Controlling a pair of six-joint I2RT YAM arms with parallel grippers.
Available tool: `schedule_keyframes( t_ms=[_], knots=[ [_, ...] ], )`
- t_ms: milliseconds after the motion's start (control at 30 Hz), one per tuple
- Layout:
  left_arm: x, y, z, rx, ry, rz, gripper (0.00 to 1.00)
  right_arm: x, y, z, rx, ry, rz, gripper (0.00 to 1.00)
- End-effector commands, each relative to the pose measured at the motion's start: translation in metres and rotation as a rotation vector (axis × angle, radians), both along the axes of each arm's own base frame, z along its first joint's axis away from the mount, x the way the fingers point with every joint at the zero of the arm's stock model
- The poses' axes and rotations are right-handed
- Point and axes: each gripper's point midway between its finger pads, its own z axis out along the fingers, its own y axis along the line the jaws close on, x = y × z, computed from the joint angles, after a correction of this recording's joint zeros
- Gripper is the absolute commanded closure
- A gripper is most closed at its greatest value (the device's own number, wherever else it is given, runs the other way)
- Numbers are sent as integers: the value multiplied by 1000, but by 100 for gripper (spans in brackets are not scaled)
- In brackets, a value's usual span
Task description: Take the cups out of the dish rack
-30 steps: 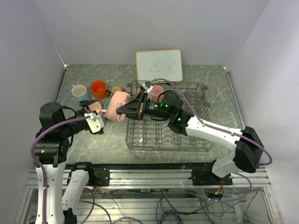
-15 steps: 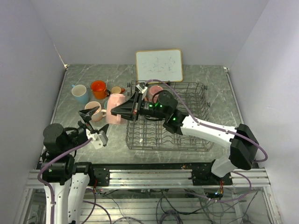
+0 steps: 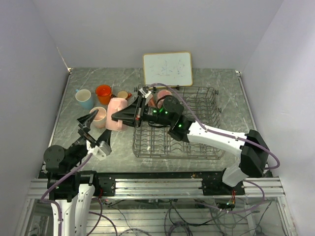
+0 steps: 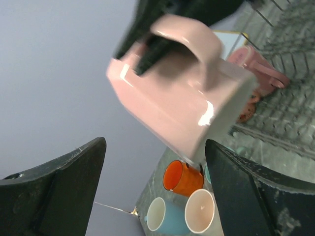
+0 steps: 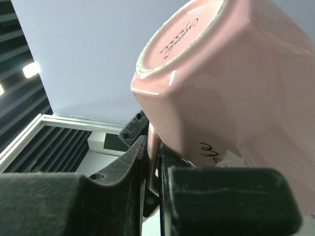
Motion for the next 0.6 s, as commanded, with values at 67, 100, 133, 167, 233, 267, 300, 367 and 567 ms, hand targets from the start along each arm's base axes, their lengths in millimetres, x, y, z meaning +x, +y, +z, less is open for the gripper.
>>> schedule_keyframes(
  t_ms=[67, 100, 133, 167, 233, 267, 300, 367, 567],
  knots=[
    [1, -2, 47, -196, -35, -21, 13, -16, -1, 69, 225, -51, 6, 100],
    [2, -1, 48, -200, -39, -18, 13, -19, 2, 72, 234, -51, 10, 100],
    [3, -1, 47, -196, -45, -15, 13, -20, 5, 74, 239, -48, 14, 100],
    [4, 1, 47, -189, -54, -7, 13, -22, 6, 76, 245, -45, 17, 100],
    [7, 5, 44, -176, -63, 19, 13, -24, 7, 80, 264, -41, 14, 100],
    [8, 7, 45, -175, -76, 34, 13, -25, 8, 81, 264, -40, 16, 100],
    [8, 10, 47, -173, -94, 48, 13, -25, 9, 80, 260, -37, 16, 100],
    [7, 13, 54, -177, -138, 66, 13, -26, 9, 79, 256, -30, 12, 100],
    [5, 15, 68, -164, -210, 77, 25, -29, 17, 63, 225, 1, 29, 100]
  ],
)
